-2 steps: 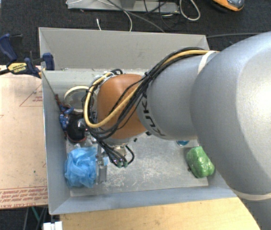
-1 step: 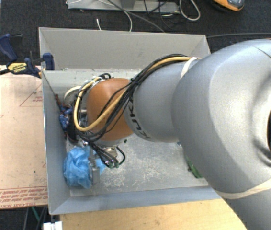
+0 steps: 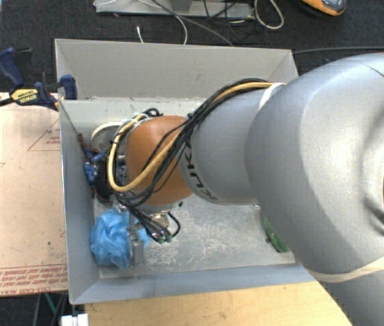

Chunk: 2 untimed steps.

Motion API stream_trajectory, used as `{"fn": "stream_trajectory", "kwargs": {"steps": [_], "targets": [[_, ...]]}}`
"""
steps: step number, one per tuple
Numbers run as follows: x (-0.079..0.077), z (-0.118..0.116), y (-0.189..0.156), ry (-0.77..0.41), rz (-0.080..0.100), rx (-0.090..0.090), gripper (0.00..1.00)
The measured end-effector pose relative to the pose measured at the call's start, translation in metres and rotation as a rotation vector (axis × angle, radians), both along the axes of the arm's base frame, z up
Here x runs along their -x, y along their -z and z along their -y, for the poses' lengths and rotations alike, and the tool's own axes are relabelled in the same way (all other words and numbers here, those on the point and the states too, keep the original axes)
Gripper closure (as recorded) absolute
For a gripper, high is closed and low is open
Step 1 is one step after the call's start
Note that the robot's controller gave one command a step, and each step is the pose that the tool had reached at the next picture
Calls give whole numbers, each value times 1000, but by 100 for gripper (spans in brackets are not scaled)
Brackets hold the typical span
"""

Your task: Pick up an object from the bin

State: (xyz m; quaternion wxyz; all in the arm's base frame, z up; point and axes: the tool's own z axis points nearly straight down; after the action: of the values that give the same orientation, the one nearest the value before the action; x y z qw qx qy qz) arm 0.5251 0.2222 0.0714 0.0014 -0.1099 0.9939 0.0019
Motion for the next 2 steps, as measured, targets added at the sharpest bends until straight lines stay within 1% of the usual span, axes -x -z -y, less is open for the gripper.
{"fn": "stream_trajectory", "kwargs": {"steps": [1,2], "targets": [[-10,-9,-56,8,-1,-1,0],[7,-10,-13,-82,-4,1,0]]}}
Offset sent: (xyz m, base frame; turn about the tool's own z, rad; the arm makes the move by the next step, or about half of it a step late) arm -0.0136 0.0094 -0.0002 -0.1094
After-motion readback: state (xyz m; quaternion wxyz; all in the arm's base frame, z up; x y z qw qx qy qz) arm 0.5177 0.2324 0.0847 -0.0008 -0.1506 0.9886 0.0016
